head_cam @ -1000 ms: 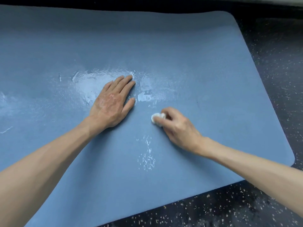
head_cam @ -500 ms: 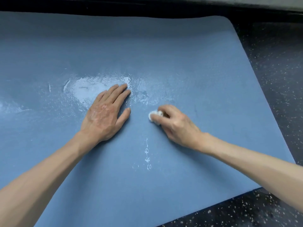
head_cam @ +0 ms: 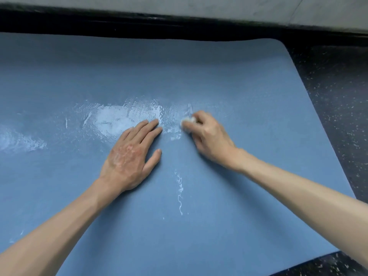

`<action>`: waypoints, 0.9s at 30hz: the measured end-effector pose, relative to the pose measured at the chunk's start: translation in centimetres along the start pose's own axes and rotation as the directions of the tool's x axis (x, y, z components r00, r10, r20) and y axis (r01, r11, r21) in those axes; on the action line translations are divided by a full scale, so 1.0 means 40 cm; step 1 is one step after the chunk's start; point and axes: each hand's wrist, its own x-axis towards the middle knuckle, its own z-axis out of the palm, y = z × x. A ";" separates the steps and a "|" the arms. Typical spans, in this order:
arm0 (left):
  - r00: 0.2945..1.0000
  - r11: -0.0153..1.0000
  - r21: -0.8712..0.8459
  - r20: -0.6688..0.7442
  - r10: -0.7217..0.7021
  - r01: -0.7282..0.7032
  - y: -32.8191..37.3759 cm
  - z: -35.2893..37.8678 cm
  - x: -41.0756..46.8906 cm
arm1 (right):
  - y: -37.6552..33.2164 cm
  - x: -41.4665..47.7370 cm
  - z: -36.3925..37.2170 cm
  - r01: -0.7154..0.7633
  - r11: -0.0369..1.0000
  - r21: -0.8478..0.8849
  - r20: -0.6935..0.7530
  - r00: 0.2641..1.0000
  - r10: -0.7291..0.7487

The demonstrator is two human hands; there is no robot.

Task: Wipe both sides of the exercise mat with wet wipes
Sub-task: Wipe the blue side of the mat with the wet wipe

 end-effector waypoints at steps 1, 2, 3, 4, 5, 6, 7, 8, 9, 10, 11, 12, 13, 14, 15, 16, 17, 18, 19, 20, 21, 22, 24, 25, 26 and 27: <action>1.000 1.000 -0.006 -0.003 -0.002 0.002 -0.001 0.001 0.001 | -0.029 -0.038 -0.002 0.027 0.999 0.027 0.035 0.999 -0.028; 1.000 1.000 -0.010 -0.004 -0.002 0.002 -0.001 0.001 0.001 | -0.060 -0.086 -0.008 0.054 0.995 0.084 0.087 0.994 -0.062; 1.000 1.000 -0.011 -0.003 -0.001 0.001 -0.001 0.003 0.001 | -0.088 -0.138 -0.017 0.093 0.982 0.163 0.140 0.983 -0.117; 1.000 1.000 -0.010 -0.002 -0.001 0.001 -0.001 0.004 0.000 | -0.105 -0.176 -0.026 0.134 0.967 0.219 0.193 0.965 -0.177; 1.000 1.000 -0.008 -0.002 -0.001 0.001 -0.001 0.004 0.000 | -0.104 -0.185 -0.037 0.170 0.955 0.244 0.230 0.946 -0.227; 1.000 1.000 -0.004 -0.001 0.000 0.000 -0.001 0.004 -0.001 | -0.083 -0.164 -0.039 0.175 0.953 0.249 0.234 0.944 -0.234; 1.000 1.000 -0.001 0.002 0.002 -0.002 -0.002 0.003 -0.001 | -0.057 -0.123 -0.036 0.162 0.958 0.237 0.201 0.956 -0.211; 1.000 1.000 0.001 0.003 0.002 -0.002 -0.002 0.002 -0.001 | -0.024 -0.071 -0.027 0.126 0.969 0.214 0.153 0.975 -0.161; 1.000 1.000 0.003 0.004 0.000 0.000 -0.002 0.002 -0.001 | 0.006 -0.012 -0.022 0.082 0.985 0.154 0.094 0.991 -0.097; 1.000 1.000 0.005 0.006 0.001 -0.001 -0.001 0.002 -0.001 | 0.032 0.041 -0.020 0.028 0.994 0.103 0.043 0.999 -0.033; 1.000 1.000 0.005 0.010 0.001 -0.001 -0.002 0.001 0.000 | 0.049 0.079 -0.013 -0.029 0.997 0.072 -0.004 1.000 0.029; 1.000 1.000 0.002 0.013 0.001 -0.001 -0.002 0.001 0.001 | 0.053 0.095 -0.004 -0.081 0.994 0.072 -0.031 0.996 0.083; 1.000 1.000 -0.003 0.016 0.004 -0.004 -0.002 0.002 0.002 | 0.041 0.087 0.002 -0.109 0.992 0.066 -0.052 0.992 0.112; 1.000 1.000 -0.006 0.013 0.006 -0.006 -0.003 0.002 0.001 | 0.017 0.058 0.004 -0.113 0.991 0.073 -0.043 0.992 0.116; 1.000 1.000 -0.007 0.008 0.006 -0.005 -0.003 0.003 0.000 | -0.011 0.017 0.003 -0.094 0.991 0.095 -0.011 0.995 0.096; 1.000 1.000 -0.006 0.001 0.005 -0.005 -0.001 0.002 0.001 | -0.038 -0.031 -0.004 -0.054 0.989 0.137 0.030 0.998 0.050; 1.000 1.000 -0.011 -0.007 0.003 -0.003 0.004 0.001 0.003 | -0.059 -0.077 -0.012 -0.003 0.982 0.187 0.065 0.998 -0.010; 1.000 1.000 -0.020 -0.023 -0.005 0.004 0.012 -0.001 0.010 | -0.067 -0.106 -0.022 0.033 0.971 0.235 0.107 0.993 -0.060; 0.999 0.999 -0.033 -0.046 -0.013 0.012 0.020 -0.001 0.022 | -0.052 -0.111 -0.030 0.051 0.964 0.261 0.132 0.987 -0.088; 0.997 0.999 -0.048 -0.071 -0.022 0.018 0.029 0.000 0.039 | -0.024 -0.090 -0.032 0.043 0.966 0.255 0.130 0.988 -0.078; 0.996 0.998 -0.064 -0.089 -0.026 0.021 0.038 0.004 0.060 | 0.010 -0.053 -0.028 0.017 0.973 0.232 0.098 0.994 -0.041; 0.994 0.997 -0.080 -0.103 -0.027 0.019 0.046 0.009 0.087 | 0.046 -0.007 -0.023 -0.023 0.981 0.192 0.055 0.998 0.013; 0.993 0.996 -0.092 -0.118 -0.014 0.003 0.048 0.019 0.155 | 0.110 0.079 -0.013 -0.121 0.986 0.113 -0.055 0.990 0.127; 0.993 0.996 -0.087 -0.115 -0.002 -0.008 0.044 0.024 0.192 | 0.125 0.103 -0.006 -0.158 0.983 0.099 -0.091 0.982 0.167; 0.994 0.997 -0.081 -0.107 0.002 -0.011 0.038 0.028 0.226 | 0.123 0.107 -0.001 -0.173 0.981 0.090 -0.107 0.977 0.183; 0.995 0.997 -0.078 -0.104 -0.004 -0.005 0.031 0.030 0.255 | 0.113 0.092 0.005 -0.163 0.983 0.086 -0.118 0.978 0.173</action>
